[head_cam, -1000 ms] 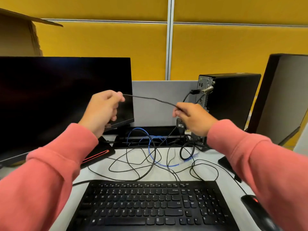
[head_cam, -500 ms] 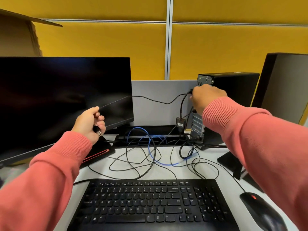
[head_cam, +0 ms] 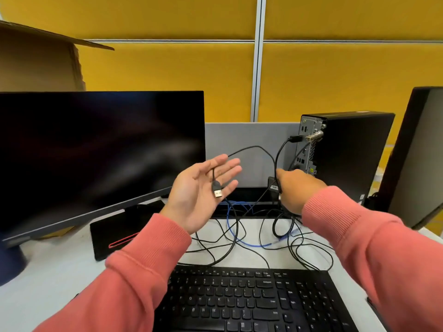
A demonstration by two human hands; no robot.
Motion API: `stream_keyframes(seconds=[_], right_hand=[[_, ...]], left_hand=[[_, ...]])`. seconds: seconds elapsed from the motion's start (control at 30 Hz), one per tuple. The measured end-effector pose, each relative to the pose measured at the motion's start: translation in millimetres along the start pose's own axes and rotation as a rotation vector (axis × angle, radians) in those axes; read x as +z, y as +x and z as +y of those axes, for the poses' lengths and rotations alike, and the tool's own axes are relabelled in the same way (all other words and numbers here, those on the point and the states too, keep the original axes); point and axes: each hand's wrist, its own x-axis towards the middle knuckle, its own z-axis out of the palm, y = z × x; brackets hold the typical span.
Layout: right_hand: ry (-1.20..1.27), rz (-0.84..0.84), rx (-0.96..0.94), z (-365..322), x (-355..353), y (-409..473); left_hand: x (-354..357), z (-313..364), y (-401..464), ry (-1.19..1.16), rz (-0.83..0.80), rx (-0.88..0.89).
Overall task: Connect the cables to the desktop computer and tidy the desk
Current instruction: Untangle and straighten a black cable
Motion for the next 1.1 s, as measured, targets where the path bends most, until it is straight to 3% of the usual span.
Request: stream_keyframes(seconds=[0.07, 0.2, 0.3, 0.4, 0.5, 0.77, 0.93, 1.03, 1.1], right_hand=[[0.092, 0.062, -0.013, -7.4, 3.0, -7.2], [0.273, 0.378, -0.049, -16.1, 6.6, -22.9], [0.396, 0.549, -0.237, -16.7, 10.9, -37.6], [0.461, 0.486, -0.499, -16.0, 22.3, -41.3], [0.669, 0.467, -0.627, -17.1, 41.1, -39.4], [1.011, 0.388, -0.482, -7.3, 50.8, -40.9], [1.294, 0.258, -0.479, -6.7, 40.0, -42.4], [1.382, 0.151, -0.499, -12.8, 45.7, -38.7], [1.304, 0.058, -0.509, -17.0, 59.4, -36.8]], left_hand=[[0.6, -8.8, 0.5, -0.017, -0.034, -0.012], [-3.1, -24.6, 1.4, 0.009, -0.068, 0.013], [-4.1, -34.3, -0.2, 0.031, -0.114, 0.024], [0.5, -45.5, -1.4, 0.115, -0.172, 0.034], [3.4, -57.1, -5.6, 0.235, -0.240, 0.049], [1.3, -61.0, -8.9, 0.785, -0.178, 0.021], [-5.4, -53.2, -8.1, 1.200, -0.219, 0.325], [2.3, -48.5, -7.5, 1.095, -0.223, 0.437], [8.4, -40.6, -6.4, 0.949, -0.163, 0.447]])
